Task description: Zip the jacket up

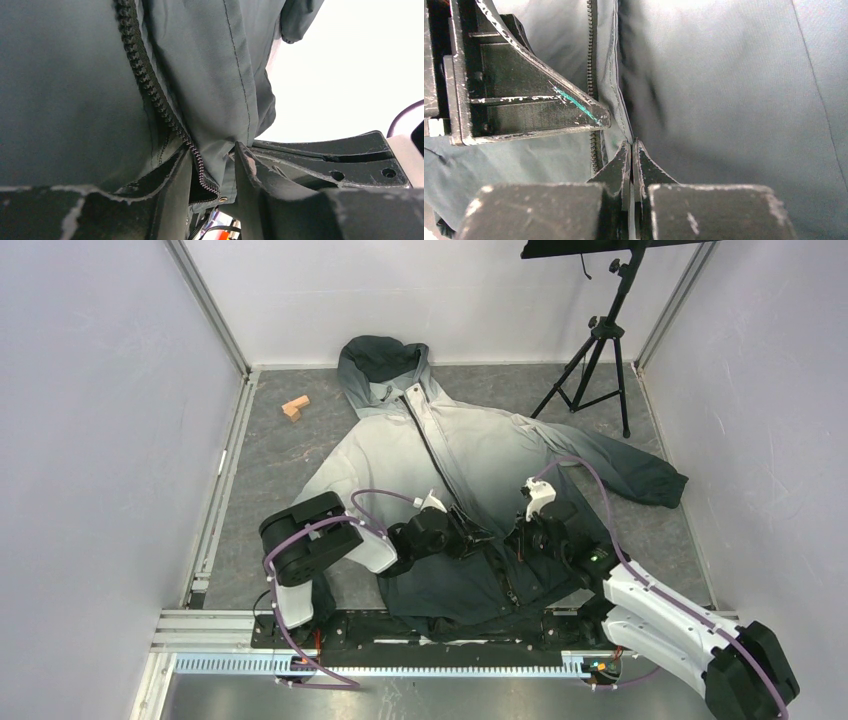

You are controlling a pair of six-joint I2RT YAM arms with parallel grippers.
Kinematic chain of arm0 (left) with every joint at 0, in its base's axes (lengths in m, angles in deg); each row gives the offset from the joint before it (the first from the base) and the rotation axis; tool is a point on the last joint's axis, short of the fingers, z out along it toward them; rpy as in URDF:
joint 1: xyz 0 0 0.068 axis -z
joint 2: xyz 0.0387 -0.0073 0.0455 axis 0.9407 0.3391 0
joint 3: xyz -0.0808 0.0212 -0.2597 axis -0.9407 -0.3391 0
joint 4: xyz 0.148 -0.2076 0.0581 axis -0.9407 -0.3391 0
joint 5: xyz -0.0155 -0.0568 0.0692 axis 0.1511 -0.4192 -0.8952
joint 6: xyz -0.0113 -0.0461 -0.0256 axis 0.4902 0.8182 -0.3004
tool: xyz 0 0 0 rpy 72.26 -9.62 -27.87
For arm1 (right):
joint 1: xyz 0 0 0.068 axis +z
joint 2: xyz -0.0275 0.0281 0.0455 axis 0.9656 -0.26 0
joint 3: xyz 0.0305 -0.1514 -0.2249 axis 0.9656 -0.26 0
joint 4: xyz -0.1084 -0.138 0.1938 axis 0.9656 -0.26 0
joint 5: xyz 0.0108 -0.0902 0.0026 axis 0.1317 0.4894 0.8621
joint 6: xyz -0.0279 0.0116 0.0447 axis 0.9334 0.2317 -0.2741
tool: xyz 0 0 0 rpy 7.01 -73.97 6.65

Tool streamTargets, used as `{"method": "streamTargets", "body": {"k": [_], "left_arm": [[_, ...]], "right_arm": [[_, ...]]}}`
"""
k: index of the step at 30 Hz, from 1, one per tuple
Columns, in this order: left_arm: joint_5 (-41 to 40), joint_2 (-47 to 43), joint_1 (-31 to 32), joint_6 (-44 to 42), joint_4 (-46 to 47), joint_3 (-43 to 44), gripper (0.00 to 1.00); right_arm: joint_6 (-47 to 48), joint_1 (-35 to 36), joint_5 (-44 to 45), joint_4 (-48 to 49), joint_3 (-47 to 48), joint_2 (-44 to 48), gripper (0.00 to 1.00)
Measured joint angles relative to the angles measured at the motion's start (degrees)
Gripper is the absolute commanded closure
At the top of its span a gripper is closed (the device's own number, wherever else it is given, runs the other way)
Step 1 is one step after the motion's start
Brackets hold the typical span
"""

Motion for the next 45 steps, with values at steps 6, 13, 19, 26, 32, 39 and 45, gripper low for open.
{"method": "streamTargets", "body": {"k": [6,13,19,26,32,39,45], "left_arm": [[0.0,0.2,-0.1,-0.1,0.5,0.0,0.60],[0.1,0.2,-0.4,-0.9,0.8,0.2,0.49],[0.4,0.2,-0.3,-0.9,1.8,-0.1,0.54],[1.4,3.1,-0.2,-0.7,6.6,-0.7,0.82],[1.7,1.8,-1.5,-4.1,5.4,-0.8,0.98],[5.7,-3.0,-5.6,-16.0,-2.8,3.4,0.98],[8.0,-3.0,-7.0,-20.8,-4.7,4.6,0.98]], "right_arm": [[0.0,-0.6,-1.4,-0.1,0.6,-0.1,1.00],[-0.1,-1.0,-1.6,-0.3,1.0,0.0,1.00],[-1.0,-1.4,-1.6,-0.3,1.4,0.4,1.00],[-2.0,-1.4,-1.9,-0.2,1.9,0.4,1.00],[0.0,-1.4,0.6,-1.3,2.2,-0.2,1.00],[5.9,-1.5,5.6,-3.0,8.7,-10.5,0.83],[9.9,-1.5,9.8,-10.3,13.6,-11.9,0.49]]}}
